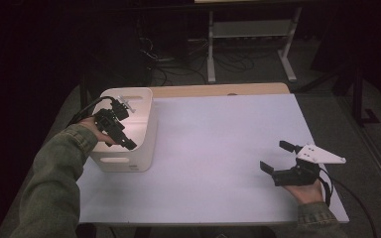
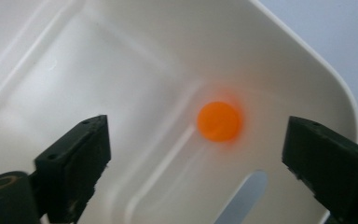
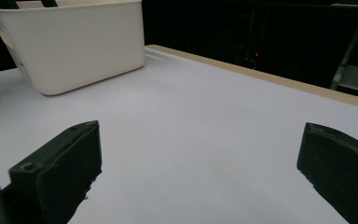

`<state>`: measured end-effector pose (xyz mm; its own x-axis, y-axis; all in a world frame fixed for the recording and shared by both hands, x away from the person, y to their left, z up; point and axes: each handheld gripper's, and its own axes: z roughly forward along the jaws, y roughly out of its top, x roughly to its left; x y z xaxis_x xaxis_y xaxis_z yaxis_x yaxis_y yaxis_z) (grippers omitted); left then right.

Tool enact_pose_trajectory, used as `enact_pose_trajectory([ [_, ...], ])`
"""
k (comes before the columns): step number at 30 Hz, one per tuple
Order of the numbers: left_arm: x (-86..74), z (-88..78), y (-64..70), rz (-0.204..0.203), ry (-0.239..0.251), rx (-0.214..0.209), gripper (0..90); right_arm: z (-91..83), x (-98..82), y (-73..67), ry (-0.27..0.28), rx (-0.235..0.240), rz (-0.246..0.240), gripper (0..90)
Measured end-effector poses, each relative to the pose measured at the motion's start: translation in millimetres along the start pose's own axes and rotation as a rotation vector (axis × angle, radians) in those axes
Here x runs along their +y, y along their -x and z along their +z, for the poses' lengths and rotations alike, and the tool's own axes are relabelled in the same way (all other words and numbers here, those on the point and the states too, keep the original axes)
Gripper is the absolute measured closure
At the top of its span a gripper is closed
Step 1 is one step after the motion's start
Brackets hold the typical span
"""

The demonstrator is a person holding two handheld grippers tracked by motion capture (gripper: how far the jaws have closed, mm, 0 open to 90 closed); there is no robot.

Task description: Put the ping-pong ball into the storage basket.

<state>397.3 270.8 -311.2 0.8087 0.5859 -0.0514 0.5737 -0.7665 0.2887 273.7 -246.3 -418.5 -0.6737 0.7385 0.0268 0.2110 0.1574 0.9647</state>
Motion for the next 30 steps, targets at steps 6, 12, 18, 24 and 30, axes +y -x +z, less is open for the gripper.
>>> enact_pose_trajectory([
  [6, -3.9, -7.3, -0.4, -0.011, 0.03, 0.001, 0.0, -0.2, 0.2, 0.0, 0.002, 0.0, -0.001, 0.0],
  [12, -5.7, -16.3, 3.3, -0.016, 0.094, 0.012, 0.0, -0.6, 0.3, -0.2, 0.005, 0.0, -0.002, 0.0],
  [18, -7.8, -22.3, 7.2, -0.019, 0.142, 0.03, 0.0, -1.4, 0.6, -0.1, 0.008, -0.002, 0.0, 0.0],
  [24, -12.8, -25.7, 9.7, -0.029, 0.186, 0.035, 0.0, -1.6, 0.8, -0.4, 0.008, -0.001, 0.0, 0.0],
  [30, -22.4, -27.4, 9.2, -0.044, 0.222, 0.055, 0.0, -1.4, 0.8, -0.5, 0.008, 0.0, 0.0, 0.0],
])
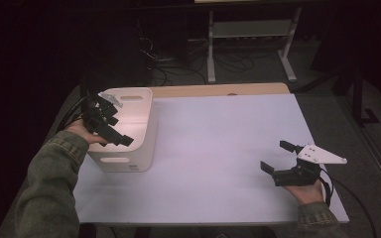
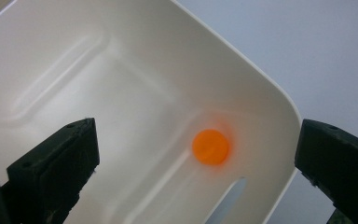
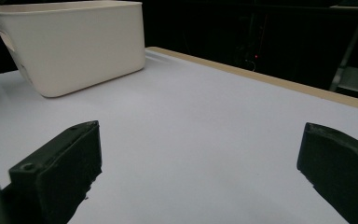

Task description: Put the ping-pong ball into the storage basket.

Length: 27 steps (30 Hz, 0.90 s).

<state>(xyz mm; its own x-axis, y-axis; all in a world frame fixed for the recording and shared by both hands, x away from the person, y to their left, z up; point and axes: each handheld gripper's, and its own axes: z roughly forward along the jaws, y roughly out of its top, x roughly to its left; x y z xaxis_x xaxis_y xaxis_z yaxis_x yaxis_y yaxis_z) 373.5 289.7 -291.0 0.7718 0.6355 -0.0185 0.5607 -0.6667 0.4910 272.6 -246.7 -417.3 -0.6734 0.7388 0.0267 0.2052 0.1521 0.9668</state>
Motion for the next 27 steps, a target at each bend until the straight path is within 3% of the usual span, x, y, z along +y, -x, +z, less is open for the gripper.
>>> enact_pose_trajectory([
  [8, -12.0, -4.1, -0.9, -0.019, 0.056, -0.003, 0.0, 0.1, 0.0, -0.3, -0.001, 0.001, -0.001, 0.0],
  [11, -16.7, -4.7, 1.5, -0.012, 0.092, -0.01, 0.0, 0.3, -0.2, 0.5, -0.003, -0.003, -0.003, 0.0],
  [27, -23.3, -3.5, 10.4, 0.004, 0.188, 0.005, 0.0, 0.2, -0.3, 0.2, -0.004, -0.001, -0.001, 0.0],
])
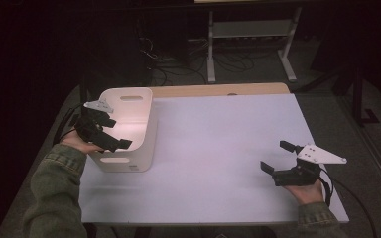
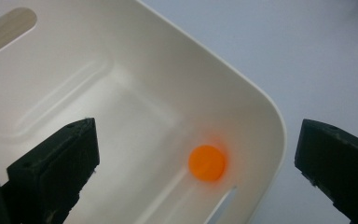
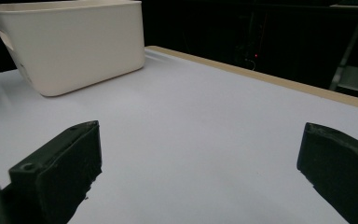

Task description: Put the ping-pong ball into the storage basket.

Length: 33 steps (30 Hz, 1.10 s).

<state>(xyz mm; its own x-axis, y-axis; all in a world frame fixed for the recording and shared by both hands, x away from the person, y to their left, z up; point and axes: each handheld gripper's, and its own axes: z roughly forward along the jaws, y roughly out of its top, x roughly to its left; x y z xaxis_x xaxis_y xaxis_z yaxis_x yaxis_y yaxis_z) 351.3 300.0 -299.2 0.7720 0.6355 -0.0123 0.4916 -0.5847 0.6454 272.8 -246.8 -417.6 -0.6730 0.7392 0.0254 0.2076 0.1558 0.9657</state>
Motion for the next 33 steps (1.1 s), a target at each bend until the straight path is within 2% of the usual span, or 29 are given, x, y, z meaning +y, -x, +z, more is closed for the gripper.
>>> enact_pose_trajectory([
  [9, -2.6, 3.3, 5.5, -0.005, 0.084, -0.005, 0.0, -0.1, -0.1, 0.0, 0.0, -0.001, 0.002, 0.0],
  [14, -6.3, 3.9, 12.6, -0.007, 0.159, -0.022, 0.0, -0.5, 0.0, 0.2, 0.002, -0.001, 0.001, 0.0],
  [20, -11.6, 2.5, 17.3, -0.009, 0.216, -0.028, 0.0, -0.5, 0.0, -0.3, 0.0, 0.001, 0.002, 0.0],
  [26, -18.7, 2.7, 20.8, -0.005, 0.252, -0.04, 0.0, -0.7, 0.0, -0.2, 0.0, 0.0, 0.002, 0.0],
  [33, -28.6, 6.1, 23.8, -0.024, 0.317, -0.053, 0.0, -0.8, 0.1, -0.2, 0.001, 0.0, 0.002, 0.0],
])
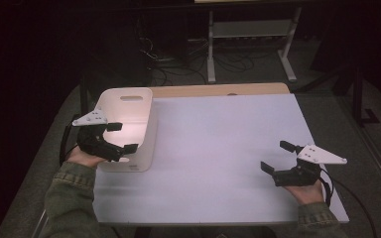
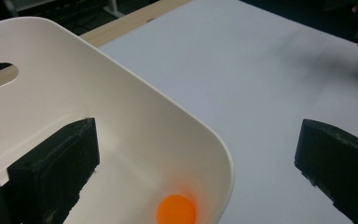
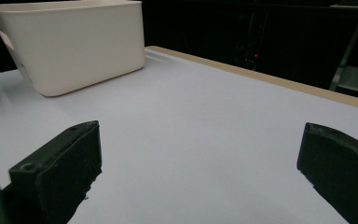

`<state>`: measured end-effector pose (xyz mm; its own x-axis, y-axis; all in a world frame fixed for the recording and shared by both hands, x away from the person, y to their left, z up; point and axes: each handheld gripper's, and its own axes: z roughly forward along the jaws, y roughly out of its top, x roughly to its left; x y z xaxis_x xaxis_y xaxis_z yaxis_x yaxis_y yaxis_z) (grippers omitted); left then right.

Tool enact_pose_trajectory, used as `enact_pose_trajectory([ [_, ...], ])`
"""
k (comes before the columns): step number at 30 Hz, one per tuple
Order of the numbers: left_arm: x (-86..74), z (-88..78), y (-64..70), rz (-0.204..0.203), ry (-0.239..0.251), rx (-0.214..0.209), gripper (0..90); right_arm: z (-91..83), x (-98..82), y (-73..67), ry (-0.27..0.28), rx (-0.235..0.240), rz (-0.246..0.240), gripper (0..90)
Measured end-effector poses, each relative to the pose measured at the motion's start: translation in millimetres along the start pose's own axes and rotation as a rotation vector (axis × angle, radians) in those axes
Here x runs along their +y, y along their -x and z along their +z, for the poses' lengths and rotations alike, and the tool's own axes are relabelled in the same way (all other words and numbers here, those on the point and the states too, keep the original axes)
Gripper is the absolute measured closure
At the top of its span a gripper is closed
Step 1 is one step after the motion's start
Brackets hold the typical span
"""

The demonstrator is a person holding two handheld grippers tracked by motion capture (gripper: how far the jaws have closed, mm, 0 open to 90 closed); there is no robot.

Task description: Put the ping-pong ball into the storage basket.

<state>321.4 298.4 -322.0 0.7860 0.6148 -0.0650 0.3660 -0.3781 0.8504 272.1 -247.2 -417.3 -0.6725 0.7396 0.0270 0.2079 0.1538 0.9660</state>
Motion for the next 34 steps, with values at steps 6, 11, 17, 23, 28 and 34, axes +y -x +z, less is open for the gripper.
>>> enact_pose_trajectory([
  [6, -6.4, 0.2, 2.0, 0.005, 0.057, 0.004, 0.0, -0.5, 0.0, 0.3, 0.004, -0.001, 0.0, 0.0],
  [11, -15.7, 1.8, 0.6, -0.01, 0.091, 0.004, 0.0, -0.8, 0.1, 0.1, 0.004, -0.003, 0.0, 0.0],
  [17, -19.8, -1.1, 1.7, -0.004, 0.163, 0.036, 0.0, -0.8, -0.1, 0.3, 0.003, -0.004, 0.001, 0.0],
  [23, -23.2, 0.4, 2.0, -0.008, 0.177, 0.026, 0.0, -0.7, -0.4, 0.3, -0.001, -0.006, 0.003, 0.0],
  [28, -24.4, -0.8, 2.5, -0.003, 0.19, 0.03, 0.0, -0.5, -0.5, 0.6, -0.001, -0.007, 0.001, 0.0],
  [34, -24.6, -3.1, 4.5, 0.008, 0.201, 0.03, 0.0, -0.1, -0.6, 0.7, -0.003, -0.008, -0.001, 0.0],
])
